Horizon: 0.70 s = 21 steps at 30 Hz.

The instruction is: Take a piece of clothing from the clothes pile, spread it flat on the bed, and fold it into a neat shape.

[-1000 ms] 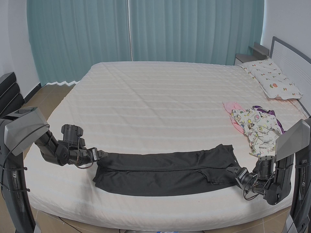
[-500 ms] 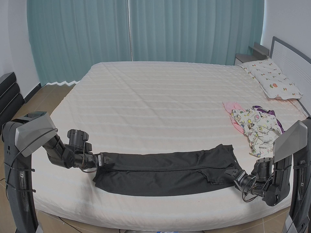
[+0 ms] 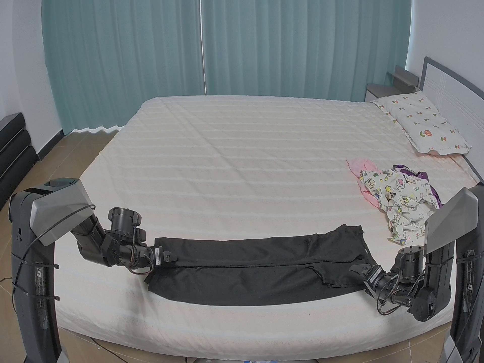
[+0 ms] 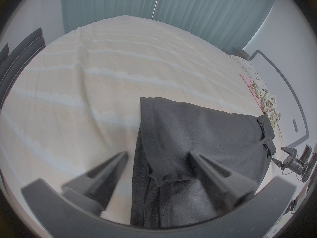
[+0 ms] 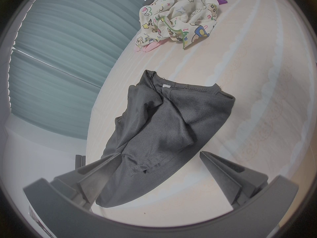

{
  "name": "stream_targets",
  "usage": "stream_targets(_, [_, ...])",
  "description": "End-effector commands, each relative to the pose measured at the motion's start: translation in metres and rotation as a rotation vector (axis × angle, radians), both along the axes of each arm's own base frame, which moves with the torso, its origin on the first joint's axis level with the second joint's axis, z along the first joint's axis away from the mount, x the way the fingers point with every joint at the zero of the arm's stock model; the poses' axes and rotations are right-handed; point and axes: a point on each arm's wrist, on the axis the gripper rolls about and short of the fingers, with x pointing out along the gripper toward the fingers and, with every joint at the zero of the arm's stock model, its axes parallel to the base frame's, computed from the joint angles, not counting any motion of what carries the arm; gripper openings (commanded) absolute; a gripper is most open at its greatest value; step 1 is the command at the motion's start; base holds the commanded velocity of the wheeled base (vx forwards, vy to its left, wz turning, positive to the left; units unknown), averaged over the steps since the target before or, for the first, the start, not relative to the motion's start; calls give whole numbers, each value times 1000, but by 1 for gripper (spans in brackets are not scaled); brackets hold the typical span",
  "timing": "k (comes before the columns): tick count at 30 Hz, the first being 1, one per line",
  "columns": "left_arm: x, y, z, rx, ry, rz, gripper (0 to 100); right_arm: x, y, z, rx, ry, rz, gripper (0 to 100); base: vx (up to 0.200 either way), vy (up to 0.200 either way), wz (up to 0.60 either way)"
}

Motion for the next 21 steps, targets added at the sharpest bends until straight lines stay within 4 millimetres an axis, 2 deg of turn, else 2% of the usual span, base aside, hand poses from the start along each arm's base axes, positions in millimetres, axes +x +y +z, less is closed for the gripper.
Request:
stream_targets(1, [-1,0,-5,0,12,0,0,1,0,1,1,-14,-1,100,0,0,0])
stream_targets(12, [-6,2,-4,0,23,6,0,0,0,0,2,-11,0,100,0,0,0])
stream_targets(21, [-8,18,18,-2,-14,46,0,1,0,1,1,-13,-1,100,0,0,0])
